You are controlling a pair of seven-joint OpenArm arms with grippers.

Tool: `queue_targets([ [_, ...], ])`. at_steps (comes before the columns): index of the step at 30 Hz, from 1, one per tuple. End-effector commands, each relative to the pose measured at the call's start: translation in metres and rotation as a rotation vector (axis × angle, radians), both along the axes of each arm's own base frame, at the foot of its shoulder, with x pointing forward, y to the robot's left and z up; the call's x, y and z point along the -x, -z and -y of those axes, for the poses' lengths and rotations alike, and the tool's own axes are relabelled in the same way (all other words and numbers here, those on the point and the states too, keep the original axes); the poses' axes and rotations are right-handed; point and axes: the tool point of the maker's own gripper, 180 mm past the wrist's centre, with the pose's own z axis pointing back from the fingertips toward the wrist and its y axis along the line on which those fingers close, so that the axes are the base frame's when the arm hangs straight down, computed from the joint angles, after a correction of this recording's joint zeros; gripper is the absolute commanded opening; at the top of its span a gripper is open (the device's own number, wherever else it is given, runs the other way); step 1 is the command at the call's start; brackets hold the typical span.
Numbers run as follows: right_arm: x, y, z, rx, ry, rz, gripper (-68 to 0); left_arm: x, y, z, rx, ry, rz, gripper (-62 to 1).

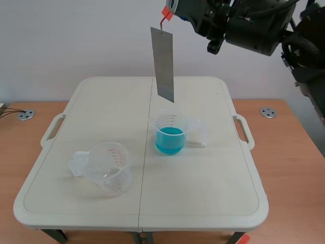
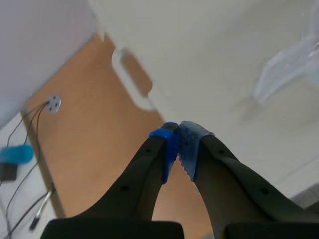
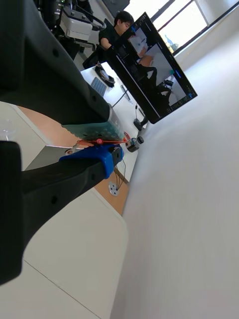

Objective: Hold the metal plate by the orange handle, dip it into the blue solution, take it out and point at it, then put the plate back in the beaker on the left.
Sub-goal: 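Put the plate into the left beaker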

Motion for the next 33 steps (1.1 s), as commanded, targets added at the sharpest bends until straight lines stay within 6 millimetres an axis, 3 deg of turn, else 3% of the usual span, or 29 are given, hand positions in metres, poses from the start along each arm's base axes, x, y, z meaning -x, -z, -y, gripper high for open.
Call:
queue_targets([
  [1,0.003,-0.024,-0.005,-0.040,-0.022,0.056,-66.0,0.007,0.001,-0.013,0.017,-0.065,0.006,-59.3],
  [6,0.008,-0.023,-0.017,-0.050,-0.059,0.052,-66.0,0.052,0.012,-0.061,-0.016,-0.245,-0.056,-59.3],
  [15,0.022,-0.019,-0.046,-0.063,-0.138,0.040,-66.0,0.163,0.040,-0.106,-0.049,-0.493,-0.226,-59.3],
  [19,0.029,-0.017,-0.059,-0.069,-0.174,0.035,-66.0,0.218,0.057,-0.111,-0.034,-0.604,-0.319,-59.3],
  [24,0.037,-0.015,-0.073,-0.072,-0.215,0.028,-66.0,0.267,0.071,-0.110,-0.046,-0.693,-0.360,-59.3],
  [29,0.046,-0.011,-0.085,-0.065,-0.253,0.020,-66.0,0.299,0.082,-0.105,-0.070,-0.719,-0.393,-59.3],
  [33,0.051,-0.008,-0.092,-0.058,-0.279,0.014,-66.0,0.320,0.096,-0.090,-0.072,-0.684,-0.466,-59.3],
])
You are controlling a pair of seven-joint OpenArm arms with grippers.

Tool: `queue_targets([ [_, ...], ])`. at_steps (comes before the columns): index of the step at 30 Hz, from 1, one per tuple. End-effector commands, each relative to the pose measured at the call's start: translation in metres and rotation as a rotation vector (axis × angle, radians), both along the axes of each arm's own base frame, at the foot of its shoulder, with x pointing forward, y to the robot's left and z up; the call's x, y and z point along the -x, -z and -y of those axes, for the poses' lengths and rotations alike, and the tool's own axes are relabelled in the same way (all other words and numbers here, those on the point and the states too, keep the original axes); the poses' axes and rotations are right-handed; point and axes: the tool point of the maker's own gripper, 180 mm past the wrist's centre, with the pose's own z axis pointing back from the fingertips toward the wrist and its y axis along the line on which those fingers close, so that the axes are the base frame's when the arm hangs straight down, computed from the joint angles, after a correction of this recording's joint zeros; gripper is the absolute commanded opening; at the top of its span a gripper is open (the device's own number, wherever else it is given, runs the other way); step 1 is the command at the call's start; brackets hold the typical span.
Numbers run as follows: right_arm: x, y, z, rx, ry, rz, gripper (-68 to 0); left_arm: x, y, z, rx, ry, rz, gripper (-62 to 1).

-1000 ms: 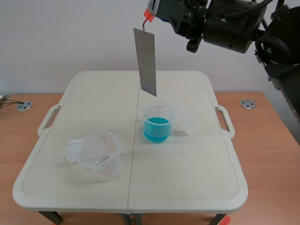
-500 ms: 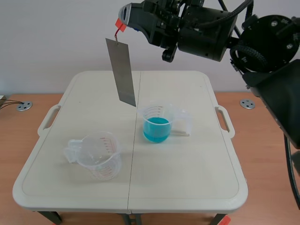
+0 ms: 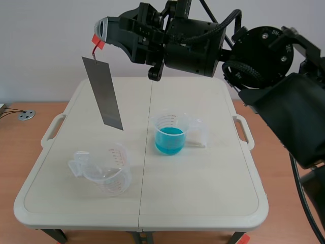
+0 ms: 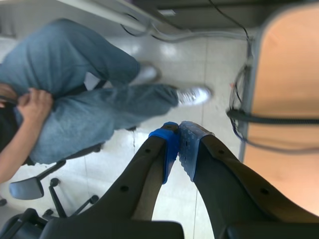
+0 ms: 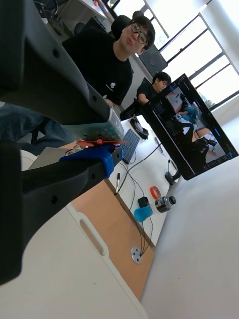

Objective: Hold the metal plate by the orange handle, dip it into the blue solution, take it out and point at it, then put the plate back in the beaker on the left.
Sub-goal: 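Put the plate into the left beaker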

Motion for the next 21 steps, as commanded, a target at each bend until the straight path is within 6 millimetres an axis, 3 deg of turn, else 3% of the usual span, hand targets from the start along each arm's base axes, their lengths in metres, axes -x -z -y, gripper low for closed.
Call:
queue_targets([
  [1,0.001,-0.023,-0.002,-0.048,-0.012,0.046,-66.0,-0.001,0.005,0.010,0.022,0.023,-0.003,-59.3],
  [11,0.016,-0.013,-0.019,-0.027,-0.071,0.028,-66.0,0.021,0.037,0.075,0.176,0.116,-0.088,-59.3],
  [21,0.021,-0.006,-0.024,-0.017,-0.077,0.029,-66.0,0.033,0.046,0.099,0.223,0.170,-0.149,-59.3],
])
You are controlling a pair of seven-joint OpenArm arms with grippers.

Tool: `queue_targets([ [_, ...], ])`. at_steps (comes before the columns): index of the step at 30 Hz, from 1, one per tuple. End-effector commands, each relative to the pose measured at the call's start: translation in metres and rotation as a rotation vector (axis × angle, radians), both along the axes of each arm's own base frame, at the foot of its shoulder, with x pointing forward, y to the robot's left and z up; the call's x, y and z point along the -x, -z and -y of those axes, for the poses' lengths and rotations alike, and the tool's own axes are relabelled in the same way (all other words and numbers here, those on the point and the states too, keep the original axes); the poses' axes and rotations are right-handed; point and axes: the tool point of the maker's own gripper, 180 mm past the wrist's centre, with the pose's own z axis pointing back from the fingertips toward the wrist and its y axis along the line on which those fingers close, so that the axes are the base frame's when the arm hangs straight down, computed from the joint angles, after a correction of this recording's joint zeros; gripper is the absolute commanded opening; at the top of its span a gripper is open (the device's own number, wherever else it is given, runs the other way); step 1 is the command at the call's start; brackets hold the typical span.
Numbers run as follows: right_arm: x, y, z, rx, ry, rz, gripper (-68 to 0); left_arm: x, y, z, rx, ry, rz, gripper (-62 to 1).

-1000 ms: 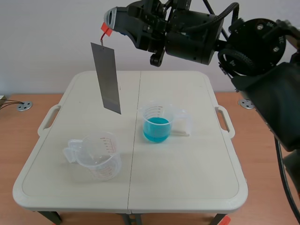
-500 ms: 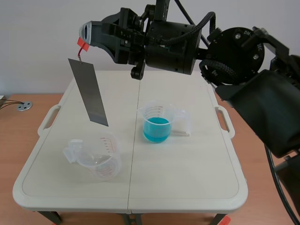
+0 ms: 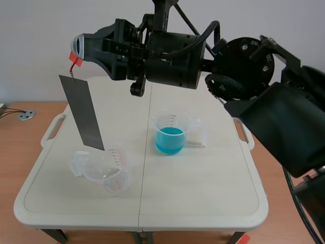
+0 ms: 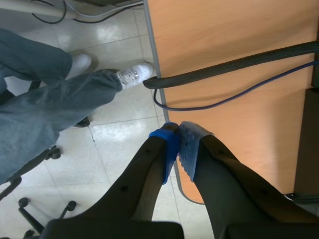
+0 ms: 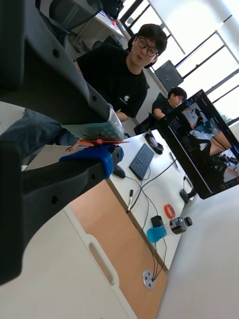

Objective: Hold the metal plate by the orange handle, dip it into the blue solution, take it out and point at it, then put the plate back in the beaker on the left.
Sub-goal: 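Put the plate into the left beaker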

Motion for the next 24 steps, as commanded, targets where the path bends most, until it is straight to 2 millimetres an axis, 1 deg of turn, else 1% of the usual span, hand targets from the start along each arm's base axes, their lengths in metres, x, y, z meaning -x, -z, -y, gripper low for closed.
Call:
queue_targets([
  [1,0.000,-0.015,0.000,-0.027,0.007,0.042,-66.0,0.000,-0.001,0.003,0.003,0.021,-0.008,-59.3],
  [7,-0.001,-0.009,0.000,0.007,0.015,0.059,-66.0,0.007,0.002,0.008,0.010,0.037,-0.039,-59.3],
  [12,-0.001,-0.007,-0.001,0.022,0.017,0.065,-66.0,0.007,0.003,0.013,0.023,0.040,-0.039,-59.3],
  [15,-0.001,-0.007,-0.001,0.025,0.016,0.064,-66.0,0.001,0.002,0.014,0.028,0.043,-0.011,-59.3],
  [24,0.000,0.004,-0.002,0.073,0.019,0.073,-66.0,-0.013,-0.002,0.018,0.048,0.053,0.068,-59.3],
])
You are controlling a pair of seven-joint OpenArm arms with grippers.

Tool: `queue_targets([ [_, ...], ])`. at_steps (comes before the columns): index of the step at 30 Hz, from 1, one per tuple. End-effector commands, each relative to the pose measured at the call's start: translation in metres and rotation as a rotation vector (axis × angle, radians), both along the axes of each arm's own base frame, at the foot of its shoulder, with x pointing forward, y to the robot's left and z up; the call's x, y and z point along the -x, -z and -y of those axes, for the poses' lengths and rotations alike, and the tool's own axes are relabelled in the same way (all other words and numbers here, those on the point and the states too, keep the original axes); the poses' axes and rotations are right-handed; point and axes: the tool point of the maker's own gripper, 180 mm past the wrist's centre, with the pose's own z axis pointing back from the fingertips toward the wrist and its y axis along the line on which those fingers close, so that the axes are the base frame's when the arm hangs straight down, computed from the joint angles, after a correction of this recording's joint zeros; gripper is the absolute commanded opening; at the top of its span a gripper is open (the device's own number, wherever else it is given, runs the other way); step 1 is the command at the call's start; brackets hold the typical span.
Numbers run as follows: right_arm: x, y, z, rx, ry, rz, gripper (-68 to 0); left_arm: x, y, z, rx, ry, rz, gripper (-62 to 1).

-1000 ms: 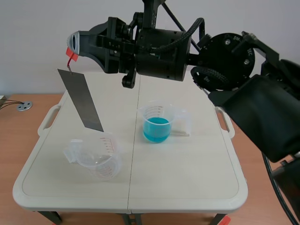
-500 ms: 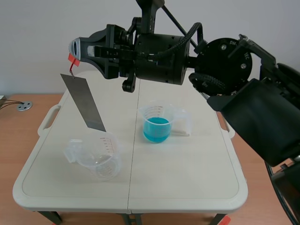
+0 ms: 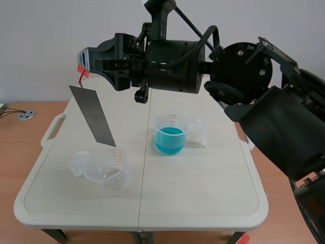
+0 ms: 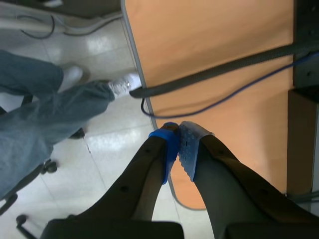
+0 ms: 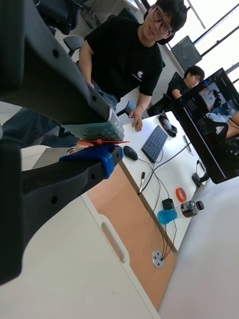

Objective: Hold the metal plate by the orange handle, dip it into the blue solution, take it out and point at it, then put the plate back in the beaker on the left.
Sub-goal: 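Put the plate into the left beaker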

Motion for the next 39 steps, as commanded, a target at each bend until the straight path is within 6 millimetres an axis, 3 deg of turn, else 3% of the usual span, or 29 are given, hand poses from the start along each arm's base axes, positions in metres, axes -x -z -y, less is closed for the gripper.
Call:
queue_targets([
  [1,0.003,-0.012,-0.002,-0.030,-0.007,0.024,-66.0,-0.005,-0.003,0.003,0.013,0.005,0.026,-59.3],
  [17,0.006,0.020,-0.003,0.042,0.008,-0.005,-66.0,-0.018,0.005,0.027,0.082,0.022,0.049,-59.3],
  [28,0.001,0.057,-0.009,0.092,0.020,-0.077,-66.0,-0.018,0.005,0.029,0.084,0.028,0.049,-59.3],
  [39,0.009,0.070,-0.018,0.065,-0.017,-0.111,-66.0,-0.036,0.007,0.029,0.086,0.029,0.090,-59.3],
])
